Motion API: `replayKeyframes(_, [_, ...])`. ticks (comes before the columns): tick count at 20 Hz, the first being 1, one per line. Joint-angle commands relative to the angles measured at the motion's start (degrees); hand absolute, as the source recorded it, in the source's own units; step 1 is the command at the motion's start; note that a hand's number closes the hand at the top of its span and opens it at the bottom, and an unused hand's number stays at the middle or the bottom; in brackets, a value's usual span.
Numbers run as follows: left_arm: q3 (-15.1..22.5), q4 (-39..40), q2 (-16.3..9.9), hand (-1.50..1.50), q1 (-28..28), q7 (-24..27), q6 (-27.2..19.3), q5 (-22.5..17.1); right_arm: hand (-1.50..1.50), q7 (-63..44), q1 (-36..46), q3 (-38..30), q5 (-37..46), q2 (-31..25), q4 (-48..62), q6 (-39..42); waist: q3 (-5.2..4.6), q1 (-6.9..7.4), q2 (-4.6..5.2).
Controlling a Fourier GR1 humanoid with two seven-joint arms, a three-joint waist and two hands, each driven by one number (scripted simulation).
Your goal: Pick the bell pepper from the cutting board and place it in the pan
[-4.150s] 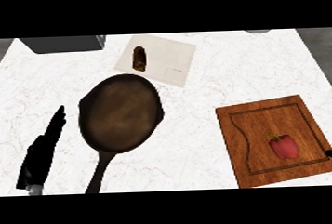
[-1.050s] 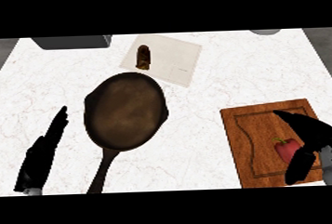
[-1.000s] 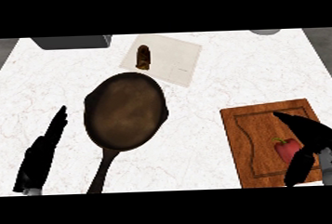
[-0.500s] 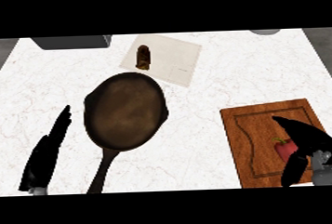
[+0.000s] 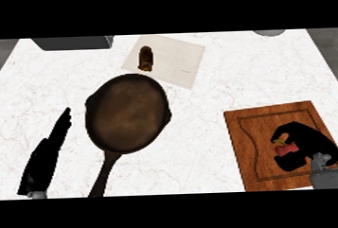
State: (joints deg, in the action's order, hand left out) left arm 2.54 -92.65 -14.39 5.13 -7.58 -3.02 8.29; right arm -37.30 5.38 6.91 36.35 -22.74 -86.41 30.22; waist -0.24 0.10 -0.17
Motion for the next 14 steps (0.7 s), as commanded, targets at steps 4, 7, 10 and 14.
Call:
replayKeyframes(4, [-1.5,2.3,0.3,0.00,0.7,2.3,1.4,0.8,1.50,-0.3,0.4,-0.6,-1.2,5.6,0.2,0.2,0.23,0.01,0.16])
replayKeyframes(7, [-0.5,-0.8,1.5,0.00,-0.8,-1.3,0.7,2.6,1.50,7.2,-4.9,-4.0,-1.2,0.6,-2.2,-1.0,0.25,-0.21,0.13])
replayKeyframes(10, [-1.7,-1.1,1.6,0.00,0.6,-0.1,1.7,0.9,1.50,-5.3,-2.0,4.9,6.0,11.3,-3.8,-4.9,0.24,0.11,0.13])
replayKeyframes(14, [-1.7,2.4,1.5,0.00,-1.3,0.5,2.3,1.2,1.50,-18.4,-0.9,13.3,12.4,19.1,-10.3,-5.1,0.20,0.01,0.11])
